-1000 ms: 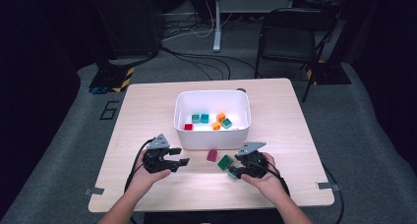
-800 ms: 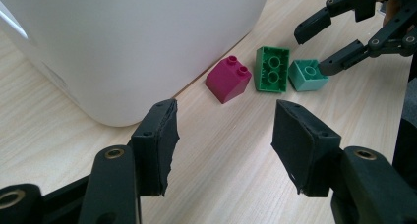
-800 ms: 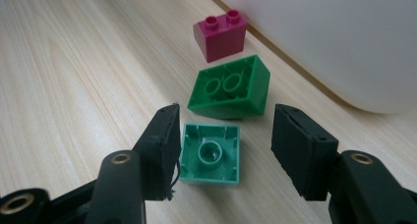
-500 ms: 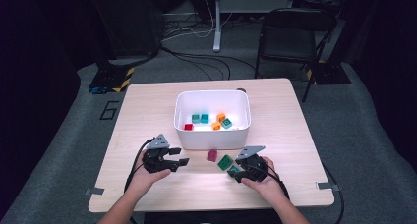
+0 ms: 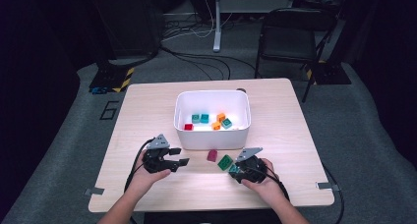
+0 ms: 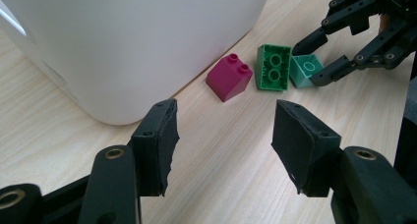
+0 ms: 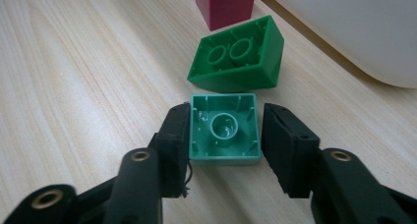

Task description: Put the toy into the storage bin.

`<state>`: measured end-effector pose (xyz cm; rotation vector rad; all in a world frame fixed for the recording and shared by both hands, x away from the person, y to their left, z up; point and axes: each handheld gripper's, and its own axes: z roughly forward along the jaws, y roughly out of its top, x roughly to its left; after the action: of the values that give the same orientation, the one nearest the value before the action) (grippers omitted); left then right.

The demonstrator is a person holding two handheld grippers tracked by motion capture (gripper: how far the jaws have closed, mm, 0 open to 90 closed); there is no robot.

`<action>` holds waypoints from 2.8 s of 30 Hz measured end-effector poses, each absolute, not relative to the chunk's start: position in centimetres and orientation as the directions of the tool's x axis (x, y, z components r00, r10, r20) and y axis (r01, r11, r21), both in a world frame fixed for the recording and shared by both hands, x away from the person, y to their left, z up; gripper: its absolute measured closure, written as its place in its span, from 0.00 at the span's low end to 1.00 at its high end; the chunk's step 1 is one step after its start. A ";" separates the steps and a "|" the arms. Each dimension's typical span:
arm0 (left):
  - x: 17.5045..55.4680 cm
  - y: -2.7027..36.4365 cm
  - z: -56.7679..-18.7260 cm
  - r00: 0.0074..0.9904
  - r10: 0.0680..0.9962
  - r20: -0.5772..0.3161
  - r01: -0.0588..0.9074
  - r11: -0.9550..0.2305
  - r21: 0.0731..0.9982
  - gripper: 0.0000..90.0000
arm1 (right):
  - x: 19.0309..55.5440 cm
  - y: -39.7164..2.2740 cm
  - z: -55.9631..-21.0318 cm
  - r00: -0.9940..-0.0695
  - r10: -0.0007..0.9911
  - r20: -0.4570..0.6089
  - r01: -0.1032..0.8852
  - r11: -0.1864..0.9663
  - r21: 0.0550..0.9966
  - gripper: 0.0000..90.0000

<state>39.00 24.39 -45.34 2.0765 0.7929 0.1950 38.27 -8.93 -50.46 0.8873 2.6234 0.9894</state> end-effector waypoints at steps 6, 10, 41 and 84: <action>39.0 24.4 -45.3 0.784 0.603 -0.150 0.465 -0.409 0.785 0.47 | 38.3 -9.0 -50.3 -0.806 0.592 0.010 0.455 0.608 0.651 0.64; 39.0 24.4 -45.3 0.783 0.604 -0.148 0.464 -0.408 0.786 0.47 | 38.2 -9.0 -50.1 -0.807 0.591 0.014 0.455 0.606 0.652 0.65; 39.1 24.4 -45.5 0.777 0.610 -0.155 0.473 -0.404 0.783 0.47 | 39.1 -7.9 -42.3 -0.852 0.521 0.051 0.405 0.593 0.696 0.65; 39.2 24.4 -45.5 0.783 0.604 -0.149 0.465 -0.410 0.785 0.47 | 44.7 -4.8 -31.4 -0.863 0.505 -0.020 0.327 0.588 0.740 0.65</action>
<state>39.16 24.43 -45.53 2.0768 0.7941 0.1962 44.73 -4.83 -31.45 0.6903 2.5901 1.1370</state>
